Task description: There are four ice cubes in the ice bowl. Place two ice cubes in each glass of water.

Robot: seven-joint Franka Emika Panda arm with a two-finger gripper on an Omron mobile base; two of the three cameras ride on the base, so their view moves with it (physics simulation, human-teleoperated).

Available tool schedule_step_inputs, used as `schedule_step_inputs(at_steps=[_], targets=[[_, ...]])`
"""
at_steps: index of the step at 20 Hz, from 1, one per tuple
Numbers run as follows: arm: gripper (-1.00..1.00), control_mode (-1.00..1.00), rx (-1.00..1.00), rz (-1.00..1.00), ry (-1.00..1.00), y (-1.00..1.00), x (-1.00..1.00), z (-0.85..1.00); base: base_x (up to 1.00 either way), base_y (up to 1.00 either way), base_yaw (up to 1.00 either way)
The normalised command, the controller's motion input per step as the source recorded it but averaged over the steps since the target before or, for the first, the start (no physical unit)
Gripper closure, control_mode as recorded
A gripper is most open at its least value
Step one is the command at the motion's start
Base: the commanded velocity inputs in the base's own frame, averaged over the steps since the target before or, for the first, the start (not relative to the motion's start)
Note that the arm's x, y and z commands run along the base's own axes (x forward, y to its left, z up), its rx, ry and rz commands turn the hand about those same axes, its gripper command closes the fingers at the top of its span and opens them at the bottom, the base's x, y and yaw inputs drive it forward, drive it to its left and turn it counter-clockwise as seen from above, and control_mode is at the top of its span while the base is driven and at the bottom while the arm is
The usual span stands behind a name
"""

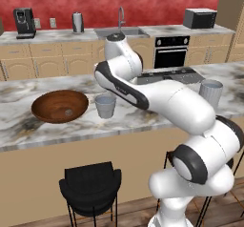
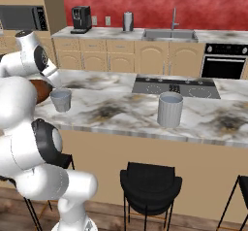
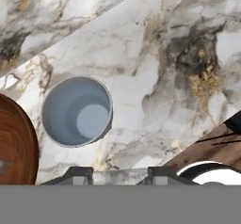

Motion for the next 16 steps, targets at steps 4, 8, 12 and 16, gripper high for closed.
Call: schedule_step_inputs(at_steps=[4, 8, 12, 16], targets=[[1.0, -1.0, 0.04, -0.04, -0.01, -0.08, 0.02, -0.04, 0.0, 0.0, 0.0], [1.0, -1.0, 0.07, 0.0, 0.0, 0.0, 0.19, -0.02, 0.0, 0.0, 0.0], [1.0, -1.0, 0.05, 0.0, 0.0, 0.0, 0.38, -0.03, 0.0, 0.0, 0.0], [1.0, -1.0, 0.01, 0.0, 0.0, 0.0, 0.4, -0.08, 0.0, 0.0, 0.0]])
